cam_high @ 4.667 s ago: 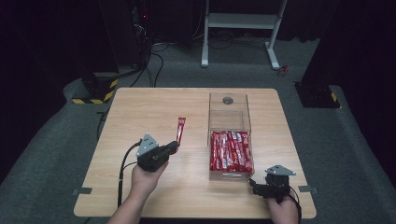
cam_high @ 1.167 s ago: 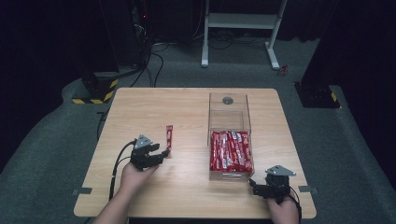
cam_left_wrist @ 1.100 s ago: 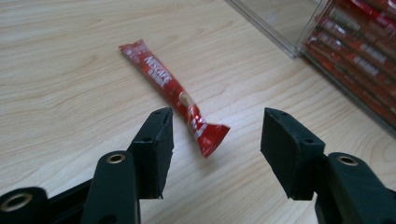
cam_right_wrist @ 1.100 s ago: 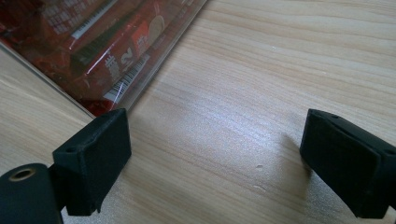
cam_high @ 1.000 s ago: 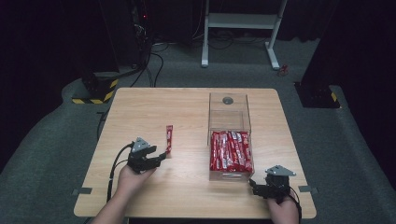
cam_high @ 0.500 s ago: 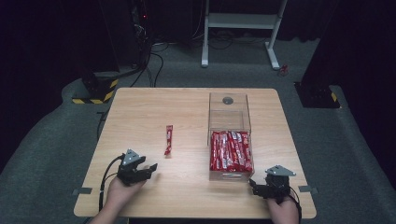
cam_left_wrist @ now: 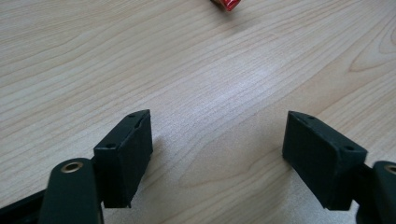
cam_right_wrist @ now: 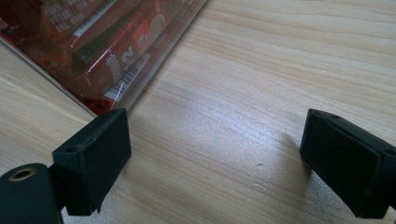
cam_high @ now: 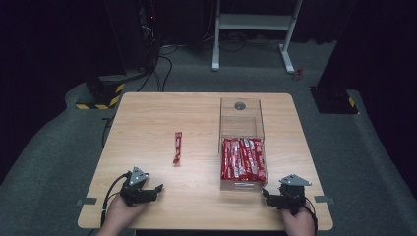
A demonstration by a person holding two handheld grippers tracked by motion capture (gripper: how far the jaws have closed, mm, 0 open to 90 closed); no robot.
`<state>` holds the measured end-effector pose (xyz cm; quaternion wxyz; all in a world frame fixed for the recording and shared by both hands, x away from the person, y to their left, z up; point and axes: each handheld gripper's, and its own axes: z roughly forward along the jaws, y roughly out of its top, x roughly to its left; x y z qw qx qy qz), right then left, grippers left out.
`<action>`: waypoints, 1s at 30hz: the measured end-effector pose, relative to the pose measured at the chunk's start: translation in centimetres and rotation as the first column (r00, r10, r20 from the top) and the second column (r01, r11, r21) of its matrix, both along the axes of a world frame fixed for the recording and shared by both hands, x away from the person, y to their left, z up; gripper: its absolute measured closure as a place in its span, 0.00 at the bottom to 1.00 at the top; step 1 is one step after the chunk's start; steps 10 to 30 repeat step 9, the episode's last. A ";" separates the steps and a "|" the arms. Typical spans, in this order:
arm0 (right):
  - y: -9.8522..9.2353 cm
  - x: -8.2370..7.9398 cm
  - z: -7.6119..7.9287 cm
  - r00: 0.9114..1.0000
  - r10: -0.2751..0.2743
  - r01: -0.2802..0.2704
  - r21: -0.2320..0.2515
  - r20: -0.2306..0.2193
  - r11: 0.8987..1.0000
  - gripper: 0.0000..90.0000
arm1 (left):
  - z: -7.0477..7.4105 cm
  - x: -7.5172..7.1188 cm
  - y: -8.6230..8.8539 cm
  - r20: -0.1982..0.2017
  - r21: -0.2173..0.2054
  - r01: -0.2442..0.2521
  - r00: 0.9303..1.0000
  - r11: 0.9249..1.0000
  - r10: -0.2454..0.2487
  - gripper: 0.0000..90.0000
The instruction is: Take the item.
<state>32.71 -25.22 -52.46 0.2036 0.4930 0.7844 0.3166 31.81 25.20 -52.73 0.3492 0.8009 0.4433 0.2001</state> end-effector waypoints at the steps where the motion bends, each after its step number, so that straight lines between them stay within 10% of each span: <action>1: 0.0 0.0 0.0 1.000 0.000 0.000 0.000 0.000 1.000 0.10 | 0.0 0.0 0.0 -0.002 0.000 0.002 1.000 1.000 -0.002 0.26; 30: 0.1 0.0 0.0 1.000 -0.007 0.007 -0.001 -0.001 1.000 0.09 | -0.1 0.0 -0.1 -0.002 -0.010 0.004 1.000 1.000 -0.004 0.24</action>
